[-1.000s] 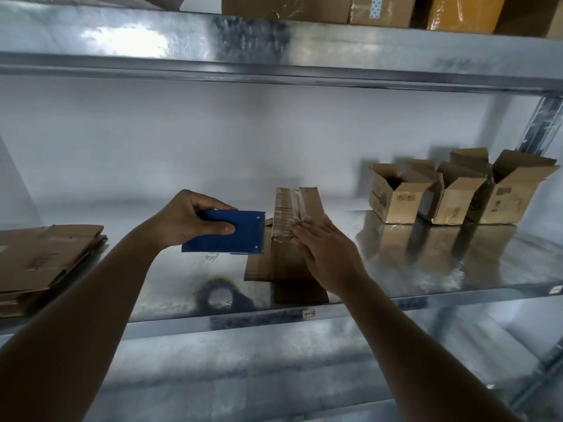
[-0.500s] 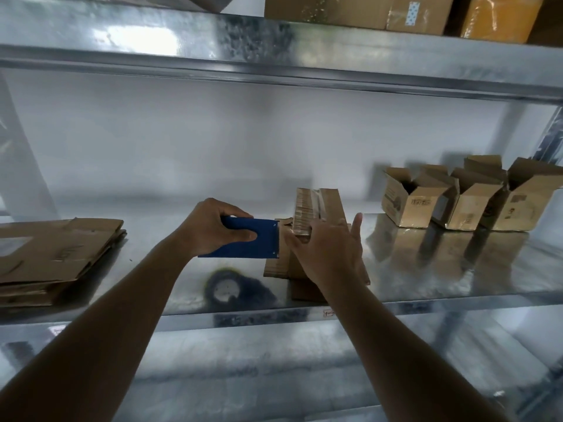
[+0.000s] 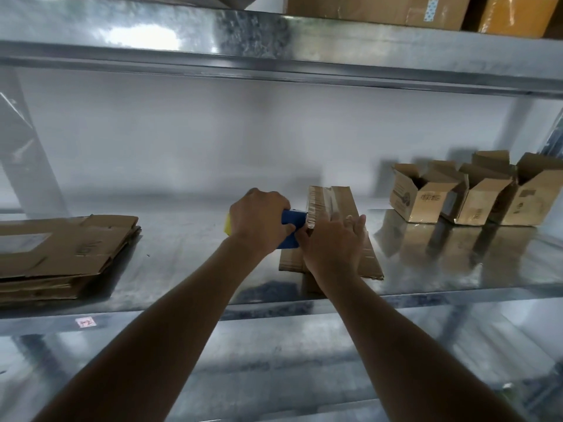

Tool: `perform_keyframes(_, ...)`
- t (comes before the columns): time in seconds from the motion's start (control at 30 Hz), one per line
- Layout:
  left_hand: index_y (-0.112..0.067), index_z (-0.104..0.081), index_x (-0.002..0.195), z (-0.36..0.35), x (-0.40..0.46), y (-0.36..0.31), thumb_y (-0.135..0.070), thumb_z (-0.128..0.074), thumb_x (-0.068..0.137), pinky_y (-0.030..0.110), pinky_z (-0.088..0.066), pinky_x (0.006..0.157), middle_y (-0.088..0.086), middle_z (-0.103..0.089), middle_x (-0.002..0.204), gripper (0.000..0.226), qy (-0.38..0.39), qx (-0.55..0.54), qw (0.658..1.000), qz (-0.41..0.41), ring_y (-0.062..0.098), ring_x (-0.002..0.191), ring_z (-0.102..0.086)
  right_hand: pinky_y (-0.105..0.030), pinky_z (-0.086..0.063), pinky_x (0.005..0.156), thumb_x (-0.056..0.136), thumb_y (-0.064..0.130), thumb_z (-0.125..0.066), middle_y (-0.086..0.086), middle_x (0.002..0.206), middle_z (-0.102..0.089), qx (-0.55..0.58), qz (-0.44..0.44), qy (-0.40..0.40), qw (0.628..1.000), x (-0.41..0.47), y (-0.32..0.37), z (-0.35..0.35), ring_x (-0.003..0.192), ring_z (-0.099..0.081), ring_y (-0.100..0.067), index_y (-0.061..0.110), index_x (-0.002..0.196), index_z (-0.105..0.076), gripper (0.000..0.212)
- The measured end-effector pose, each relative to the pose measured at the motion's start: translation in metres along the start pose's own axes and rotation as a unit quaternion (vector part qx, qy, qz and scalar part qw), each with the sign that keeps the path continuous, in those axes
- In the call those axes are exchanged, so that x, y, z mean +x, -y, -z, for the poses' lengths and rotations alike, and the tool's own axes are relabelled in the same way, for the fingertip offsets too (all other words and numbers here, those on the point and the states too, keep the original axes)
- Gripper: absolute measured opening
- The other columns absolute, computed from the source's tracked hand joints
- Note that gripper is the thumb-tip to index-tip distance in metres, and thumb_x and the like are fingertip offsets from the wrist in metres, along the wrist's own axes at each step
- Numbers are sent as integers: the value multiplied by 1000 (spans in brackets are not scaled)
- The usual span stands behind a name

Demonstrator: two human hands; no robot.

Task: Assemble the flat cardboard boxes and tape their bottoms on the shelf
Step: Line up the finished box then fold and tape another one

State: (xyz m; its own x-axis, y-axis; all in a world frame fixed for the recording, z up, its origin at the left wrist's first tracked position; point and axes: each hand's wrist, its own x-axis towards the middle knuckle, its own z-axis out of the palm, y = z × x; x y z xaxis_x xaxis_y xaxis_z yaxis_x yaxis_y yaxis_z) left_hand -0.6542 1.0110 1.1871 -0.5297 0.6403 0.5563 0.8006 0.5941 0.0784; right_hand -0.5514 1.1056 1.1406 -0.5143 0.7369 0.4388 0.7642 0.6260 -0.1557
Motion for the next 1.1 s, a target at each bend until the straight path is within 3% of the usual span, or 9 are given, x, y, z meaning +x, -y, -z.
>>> perform_keyframes(0.27,-29,-72,101,-4,-5,-11,-46,-72,89,30,-46,67,-3,-66,91,20,22,32,999,18,16,88,-58,-50,-17,127,105,61,-39,-10,146,-60,5,15,-21,1000,-10,3,6,141,-50,-36,17,150,-49,64)
perform_keyframes(0.4,-33,-71,106,-17,-7,-1,-53,-68,92,29,-44,66,-4,-67,96,25,3,9,999,37,16,95,-62,-51,-10,128,104,62,-39,-10,147,-58,23,10,-27,999,-8,-2,1,142,-48,-36,19,148,-49,63)
perform_keyframes(0.53,-33,-71,111,-22,-7,14,-55,-65,93,31,-52,72,-7,-70,98,29,-27,-29,998,42,16,99,-61,-52,-16,126,106,58,-28,-12,143,-61,43,12,-68,997,-7,-6,-9,136,-54,-36,19,146,-52,61)
perform_keyframes(0.63,-31,-72,100,-21,-7,24,-53,-62,95,31,-55,72,-12,-67,86,24,-38,-63,997,25,15,94,-59,-54,-18,126,104,57,-20,-12,133,-65,42,13,-95,995,-5,-9,-13,128,-59,-34,18,141,-56,65)
perform_keyframes(0.8,-37,-61,79,-22,-6,40,-53,-63,93,28,-51,63,-14,-59,71,21,-55,-119,991,8,17,84,-59,-59,-12,127,103,52,-42,-11,133,-66,41,33,-90,995,0,-9,-5,128,-60,-33,16,139,-55,53)
perform_keyframes(0.9,-33,-70,85,-21,-4,49,-52,-66,92,28,-48,61,-10,-64,73,21,-63,-129,990,9,17,84,-58,-59,-5,125,101,68,-33,-9,139,-63,12,47,-67,997,1,-9,-5,130,-59,-33,17,141,-54,68)
perform_keyframes(0.97,-34,-74,90,-21,-2,56,-53,-67,91,31,-53,64,-9,-68,76,19,-67,-144,987,9,19,86,-60,-57,0,125,97,76,-26,-8,145,-58,-14,64,-42,997,2,-9,-1,134,-55,-33,19,142,-54,78)
perform_keyframes(1.1,-38,-78,101,-15,-1,68,-50,-74,88,40,-59,70,-7,-74,83,18,-80,-202,976,23,23,92,-63,-57,1,126,107,48,-38,-7,155,-49,5,107,-8,994,8,-14,8,145,-43,-28,24,145,-54,47)
